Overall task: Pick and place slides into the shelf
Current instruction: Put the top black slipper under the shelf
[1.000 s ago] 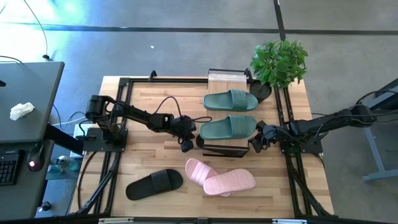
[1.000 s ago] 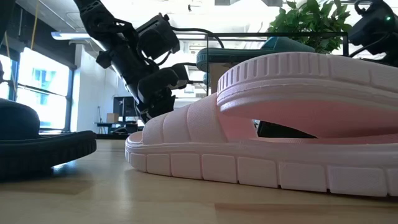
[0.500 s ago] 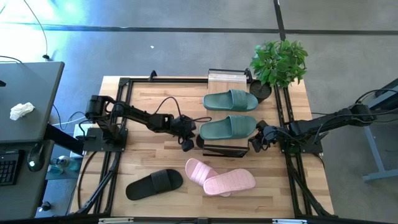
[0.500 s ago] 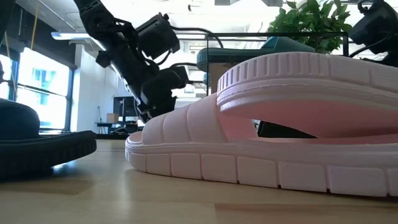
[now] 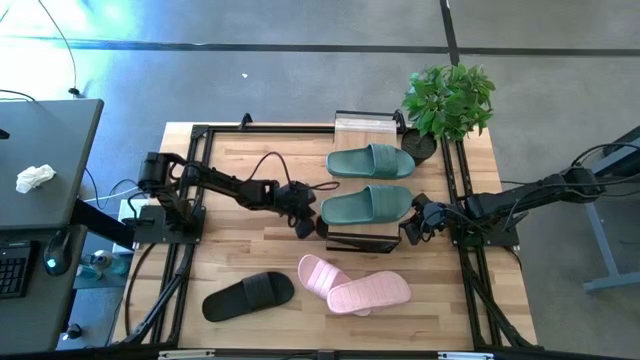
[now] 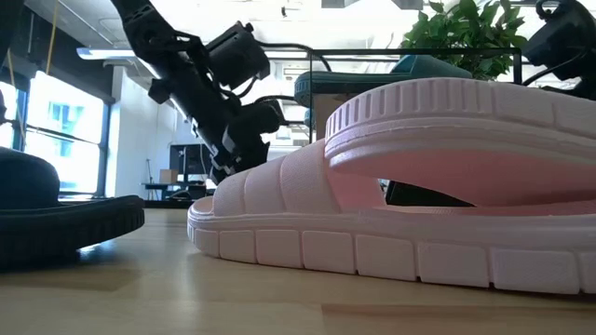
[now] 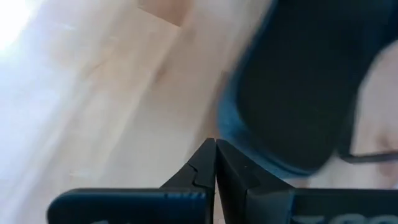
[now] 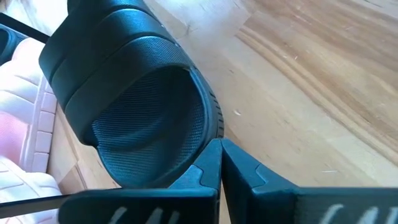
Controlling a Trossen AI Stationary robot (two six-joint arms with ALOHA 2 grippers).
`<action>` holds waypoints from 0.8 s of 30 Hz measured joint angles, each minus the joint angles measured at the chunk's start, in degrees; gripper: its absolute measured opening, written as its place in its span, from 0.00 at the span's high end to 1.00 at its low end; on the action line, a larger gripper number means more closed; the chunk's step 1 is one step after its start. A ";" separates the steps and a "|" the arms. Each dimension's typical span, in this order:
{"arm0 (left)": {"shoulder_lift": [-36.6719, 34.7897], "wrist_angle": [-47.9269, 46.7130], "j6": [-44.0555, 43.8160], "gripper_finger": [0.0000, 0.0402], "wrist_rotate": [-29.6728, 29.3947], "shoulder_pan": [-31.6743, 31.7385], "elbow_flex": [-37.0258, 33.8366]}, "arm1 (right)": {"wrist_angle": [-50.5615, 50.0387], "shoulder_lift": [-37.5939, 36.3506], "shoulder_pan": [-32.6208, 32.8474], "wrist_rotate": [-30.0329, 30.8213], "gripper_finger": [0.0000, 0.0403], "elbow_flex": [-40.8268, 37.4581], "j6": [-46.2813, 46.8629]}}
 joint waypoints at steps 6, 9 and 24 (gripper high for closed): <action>0.00 0.01 -1.83 1.00 -0.04 -2.17 0.00 | 0.06 -0.02 -0.02 -0.21 1.00 0.00 -0.02; 0.00 0.04 -2.78 1.00 -0.25 -2.76 0.00 | 0.06 -0.01 -0.02 -0.24 1.00 0.00 -0.02; 3.73 5.76 -3.40 1.00 -0.65 -1.31 0.00 | -0.17 -0.01 -0.02 -1.29 1.00 -0.02 -1.04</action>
